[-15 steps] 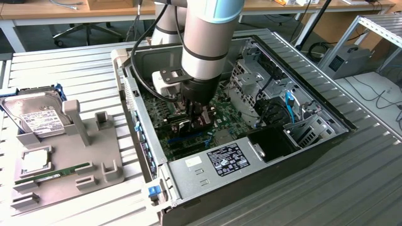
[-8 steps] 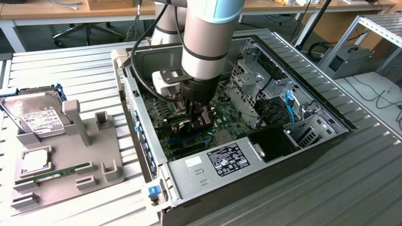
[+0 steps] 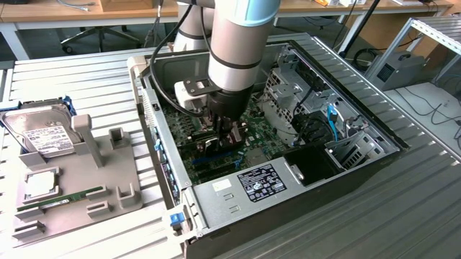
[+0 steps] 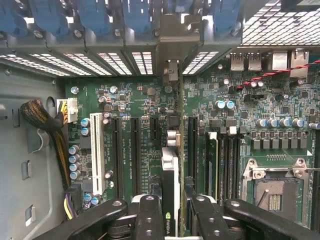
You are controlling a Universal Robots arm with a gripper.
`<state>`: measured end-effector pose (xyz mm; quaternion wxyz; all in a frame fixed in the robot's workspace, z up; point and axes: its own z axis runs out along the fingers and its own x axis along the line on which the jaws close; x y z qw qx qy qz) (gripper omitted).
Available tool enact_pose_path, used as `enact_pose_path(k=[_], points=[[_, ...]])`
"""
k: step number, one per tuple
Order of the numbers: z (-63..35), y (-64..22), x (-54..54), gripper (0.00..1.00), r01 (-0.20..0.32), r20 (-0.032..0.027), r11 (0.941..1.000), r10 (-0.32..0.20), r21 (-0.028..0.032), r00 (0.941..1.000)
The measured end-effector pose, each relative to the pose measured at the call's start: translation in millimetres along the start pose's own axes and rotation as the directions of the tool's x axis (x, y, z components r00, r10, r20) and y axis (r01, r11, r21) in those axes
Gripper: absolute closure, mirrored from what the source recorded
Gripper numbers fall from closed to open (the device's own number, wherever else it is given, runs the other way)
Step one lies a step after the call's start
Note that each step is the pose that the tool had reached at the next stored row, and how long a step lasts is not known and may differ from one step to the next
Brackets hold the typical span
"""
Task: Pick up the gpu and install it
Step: 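Insert the gpu into the slot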
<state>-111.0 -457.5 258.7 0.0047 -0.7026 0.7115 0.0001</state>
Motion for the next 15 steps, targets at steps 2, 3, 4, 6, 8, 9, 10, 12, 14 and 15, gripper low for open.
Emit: enact_pose_path(k=[2, 3, 4, 6, 8, 9, 10, 12, 14, 15], points=[[1.0, 0.1, 0.0, 0.73, 0.0, 0.0004, 1.0, 0.0, 0.0, 1.0], [1.3, 0.2, 0.0, 0.73, 0.0, 0.0005, 1.0, 0.0, 0.0, 1.0], [1.4, 0.2, 0.0, 0.73, 0.0, 0.0004, 1.0, 0.0, 0.0, 1.0], [2.4, 0.2, -0.1, 0.73, 0.0, 0.0016, 1.0, 0.0, 0.0007, 1.0], [2.9, 0.4, 0.0, 0.73, 0.0, 0.0012, 1.0, 0.0, 0.0004, 1.0], [2.7, 0.4, 0.0, 0.73, 0.0, 0.001, 1.0, 0.0, 0.0003, 1.0], [2.6, 0.4, 0.0, 0.73, 0.0, 0.0008, 1.0, 0.0, 0.0001, 1.0], [2.6, 0.4, 0.0, 0.73, 0.0, 0.0007, 1.0, 0.0, 0.0001, 1.0], [2.7, 0.4, 0.0, 0.73, 0.0, 0.0007, 1.0, 0.0, 0.0001, 1.0], [2.9, 0.4, 0.0, 0.73, 0.0, 0.0006, 1.0, 0.0, 0.0, 1.0]])
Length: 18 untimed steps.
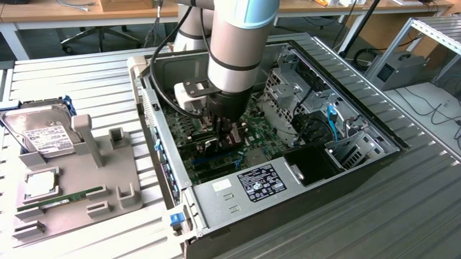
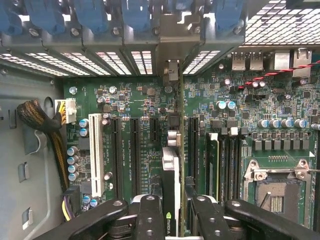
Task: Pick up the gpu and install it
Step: 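Insert the gpu into the slot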
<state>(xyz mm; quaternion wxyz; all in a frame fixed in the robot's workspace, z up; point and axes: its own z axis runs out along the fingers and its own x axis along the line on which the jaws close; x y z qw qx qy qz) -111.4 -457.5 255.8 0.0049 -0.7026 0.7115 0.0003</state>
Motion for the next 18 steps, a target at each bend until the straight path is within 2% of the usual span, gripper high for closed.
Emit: enact_pose_path(k=[18], points=[[2.6, 0.0, 0.0, 0.73, 0.0, 0.0002, 1.0, 0.0, 0.0002, 1.0]])
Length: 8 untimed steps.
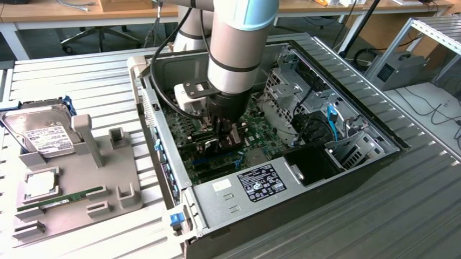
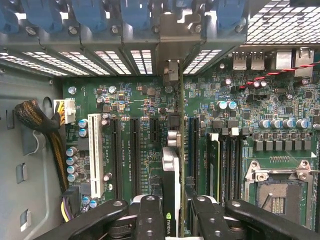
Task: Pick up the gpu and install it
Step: 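Insert the gpu into the slot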
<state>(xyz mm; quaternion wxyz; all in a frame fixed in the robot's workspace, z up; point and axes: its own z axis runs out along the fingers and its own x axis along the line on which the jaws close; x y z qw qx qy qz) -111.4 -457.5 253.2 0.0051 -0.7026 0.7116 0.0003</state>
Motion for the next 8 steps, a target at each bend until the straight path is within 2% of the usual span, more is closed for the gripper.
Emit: enact_pose_path(k=[8], points=[[0.7, 2.2, 0.0, 0.73, 0.0, -0.0001, 1.0, 0.0, 0.0006, 1.0]])
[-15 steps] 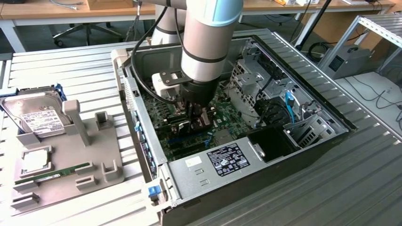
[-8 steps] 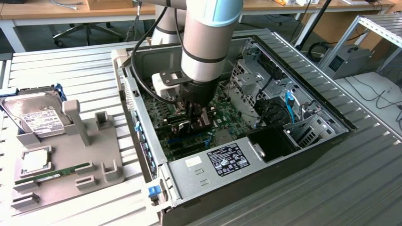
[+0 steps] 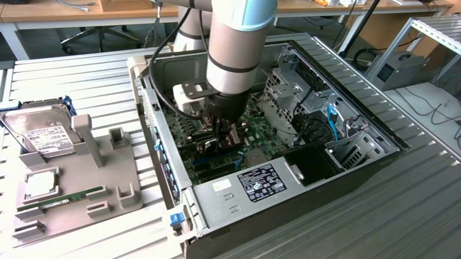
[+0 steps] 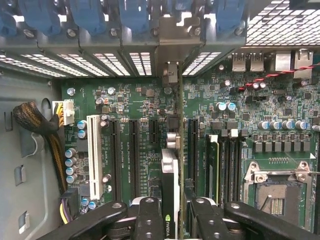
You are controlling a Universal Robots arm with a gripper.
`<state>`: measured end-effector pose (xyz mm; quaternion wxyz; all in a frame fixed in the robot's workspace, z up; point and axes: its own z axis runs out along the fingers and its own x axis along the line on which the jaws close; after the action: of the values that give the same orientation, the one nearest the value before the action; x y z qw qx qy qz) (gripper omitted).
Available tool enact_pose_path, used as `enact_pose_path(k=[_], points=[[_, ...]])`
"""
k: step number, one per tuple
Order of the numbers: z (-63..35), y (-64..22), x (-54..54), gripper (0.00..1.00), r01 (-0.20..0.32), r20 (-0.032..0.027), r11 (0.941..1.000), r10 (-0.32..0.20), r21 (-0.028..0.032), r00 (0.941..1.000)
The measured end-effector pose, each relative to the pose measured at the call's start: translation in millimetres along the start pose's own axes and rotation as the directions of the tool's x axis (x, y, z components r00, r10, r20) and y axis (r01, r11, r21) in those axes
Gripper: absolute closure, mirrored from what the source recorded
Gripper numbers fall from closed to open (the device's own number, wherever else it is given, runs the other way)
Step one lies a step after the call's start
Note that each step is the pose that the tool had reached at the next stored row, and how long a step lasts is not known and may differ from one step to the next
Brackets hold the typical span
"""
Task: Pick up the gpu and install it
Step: 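Insert the gpu into the slot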
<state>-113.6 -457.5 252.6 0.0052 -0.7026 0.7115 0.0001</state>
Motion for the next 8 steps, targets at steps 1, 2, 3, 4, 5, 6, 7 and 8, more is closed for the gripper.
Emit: enact_pose_path(k=[1, 2, 3, 4, 5, 6, 7, 8], points=[[0.1, 0.3, 0.0, 0.73, 0.0, -0.0001, 1.0, 0.0, 0.0001, 1.0], [0.3, 0.6, 0.0, 0.73, 0.0, 0.0001, 1.0, 0.0, 0.0003, 1.0], [0.4, 0.8, 0.0, 0.73, 0.0, 0.0001, 1.0, 0.0, 0.0004, 1.0], [0.5, 1.0, 0.0, 0.73, 0.0, 0.0001, 1.0, 0.0, 0.0006, 1.0], [0.5, 1.3, 0.0, 0.73, 0.0, 0.0001, 1.0, 0.0, 0.0005, 1.0], [0.5, 1.3, 0.0, 0.73, 0.0, 0.0001, 1.0, 0.0, 0.0006, 1.0], [0.6, 1.4, 0.0, 0.73, 0.0, 0.0001, 1.0, 0.0, 0.0006, 1.0], [0.7, 1.4, 0.1, 0.73, 0.0, 0.0, 1.0, 0.0, 0.0005, 1.0]])
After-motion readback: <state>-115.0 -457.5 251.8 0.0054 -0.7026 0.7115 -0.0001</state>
